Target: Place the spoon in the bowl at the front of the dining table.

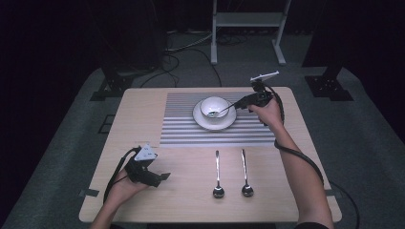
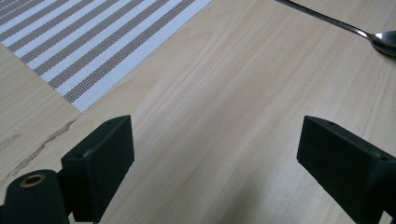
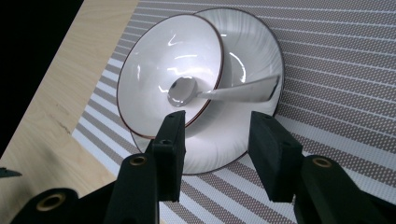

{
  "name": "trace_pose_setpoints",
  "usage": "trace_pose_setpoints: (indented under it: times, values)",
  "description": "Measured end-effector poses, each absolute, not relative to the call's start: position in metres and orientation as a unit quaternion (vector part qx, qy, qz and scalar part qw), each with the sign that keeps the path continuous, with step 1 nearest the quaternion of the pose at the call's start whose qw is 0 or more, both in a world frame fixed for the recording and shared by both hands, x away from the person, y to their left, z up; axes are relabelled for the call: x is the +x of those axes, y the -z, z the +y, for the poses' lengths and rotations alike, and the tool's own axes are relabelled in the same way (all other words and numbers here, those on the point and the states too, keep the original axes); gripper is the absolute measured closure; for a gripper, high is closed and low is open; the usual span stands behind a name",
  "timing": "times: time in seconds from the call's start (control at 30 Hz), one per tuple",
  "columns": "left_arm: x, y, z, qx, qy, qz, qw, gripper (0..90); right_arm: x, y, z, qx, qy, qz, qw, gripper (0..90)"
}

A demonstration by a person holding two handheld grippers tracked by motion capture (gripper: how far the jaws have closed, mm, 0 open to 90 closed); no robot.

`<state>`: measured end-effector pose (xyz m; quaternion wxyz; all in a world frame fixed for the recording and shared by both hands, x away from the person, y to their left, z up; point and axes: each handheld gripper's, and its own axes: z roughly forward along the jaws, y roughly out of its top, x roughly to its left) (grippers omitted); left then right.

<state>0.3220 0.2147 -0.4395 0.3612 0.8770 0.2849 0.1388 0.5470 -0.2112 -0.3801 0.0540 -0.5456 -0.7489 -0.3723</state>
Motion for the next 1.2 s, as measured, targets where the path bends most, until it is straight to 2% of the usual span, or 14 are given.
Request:
trace_pose_setpoints:
  times: [0.47, 1.2]
  values:
    - [0.323, 0.44, 0.217, 0.876, -0.139, 0.289, 0.361, 9.9, 0.534, 0.383, -0.214, -0.529, 0.376, -0.758, 0.069, 48.5]
    - [0.324, 0.443, 0.218, 0.877, -0.14, 0.293, 0.353, 9.9, 0.482, 0.4, -0.221, -0.485, 0.371, -0.786, 0.093, 42.9]
